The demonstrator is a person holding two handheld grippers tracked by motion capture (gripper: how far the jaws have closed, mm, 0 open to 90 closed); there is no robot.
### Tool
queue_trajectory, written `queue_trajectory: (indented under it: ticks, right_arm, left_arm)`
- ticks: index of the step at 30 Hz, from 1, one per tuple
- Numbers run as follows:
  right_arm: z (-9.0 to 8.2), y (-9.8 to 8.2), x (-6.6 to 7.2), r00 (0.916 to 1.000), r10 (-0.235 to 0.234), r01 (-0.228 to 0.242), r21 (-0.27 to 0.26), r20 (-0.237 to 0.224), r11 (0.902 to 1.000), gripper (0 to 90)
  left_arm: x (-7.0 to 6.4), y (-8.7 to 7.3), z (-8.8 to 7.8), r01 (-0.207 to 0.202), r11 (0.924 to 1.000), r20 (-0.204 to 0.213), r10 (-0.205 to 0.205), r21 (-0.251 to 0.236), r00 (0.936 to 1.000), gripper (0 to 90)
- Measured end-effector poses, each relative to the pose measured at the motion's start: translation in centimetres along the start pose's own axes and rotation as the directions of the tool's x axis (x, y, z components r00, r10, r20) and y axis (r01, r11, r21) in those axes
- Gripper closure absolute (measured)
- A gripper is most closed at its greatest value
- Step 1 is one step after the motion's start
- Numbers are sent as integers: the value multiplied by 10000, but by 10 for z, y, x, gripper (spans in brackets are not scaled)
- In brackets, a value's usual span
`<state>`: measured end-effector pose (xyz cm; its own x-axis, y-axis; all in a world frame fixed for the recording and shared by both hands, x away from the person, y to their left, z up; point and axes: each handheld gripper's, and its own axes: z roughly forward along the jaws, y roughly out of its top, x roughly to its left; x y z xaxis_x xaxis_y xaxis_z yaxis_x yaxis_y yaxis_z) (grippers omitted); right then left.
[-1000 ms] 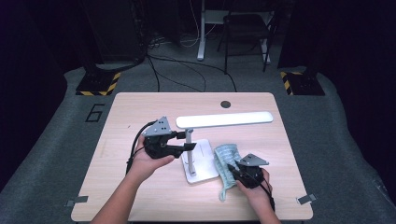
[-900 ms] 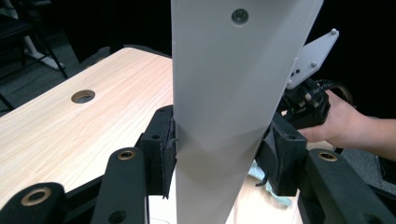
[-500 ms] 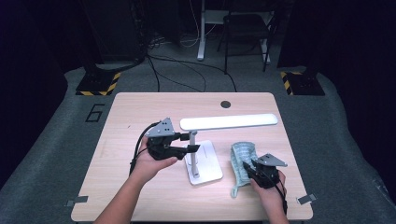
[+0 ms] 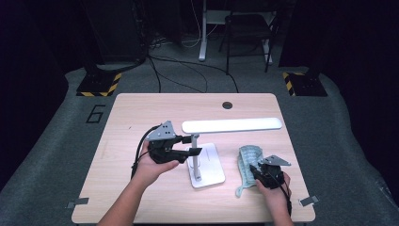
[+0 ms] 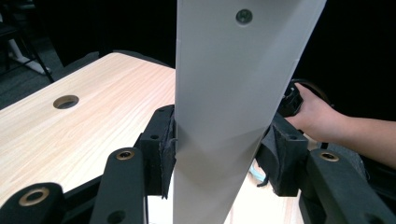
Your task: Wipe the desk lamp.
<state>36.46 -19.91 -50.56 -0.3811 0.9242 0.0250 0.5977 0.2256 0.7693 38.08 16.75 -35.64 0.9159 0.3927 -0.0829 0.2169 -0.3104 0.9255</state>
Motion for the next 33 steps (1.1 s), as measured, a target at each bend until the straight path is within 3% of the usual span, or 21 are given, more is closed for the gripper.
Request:
queue_trajectory:
  ticks: [8, 10, 13, 24, 28, 33]
  right_arm:
    - [8, -4, -1, 10000, 26, -27, 301, 33, 9995, 679]
    - [9, -4, -1, 9999, -115, 114, 230, 18, 9997, 672]
    - [8, -4, -1, 10000, 34, -36, 206, 88, 9998, 632]
    - [8, -4, -1, 9999, 142, -143, 173, 72, 9997, 632]
    - [7, -4, 1, 9995, 198, -202, 132, 247, 9997, 561]
    - [3, -2, 4, 9996, 89, -87, -91, 285, 9999, 543]
  left_arm:
    - [-1, 0, 0, 29, 10000, 71, -28, -62, 10000, 511]
    - [-1, -1, 0, 55, 10000, 87, -55, -82, 9999, 510]
    - [-1, -1, 0, 142, 9998, 115, -140, -105, 9998, 504]
    - [0, -1, 0, 117, 9998, 140, -115, -161, 9998, 502]
    - [0, -1, -1, 160, 9998, 204, -157, -143, 9997, 500]
    - [0, -1, -1, 127, 9997, 194, -123, -206, 9997, 488]
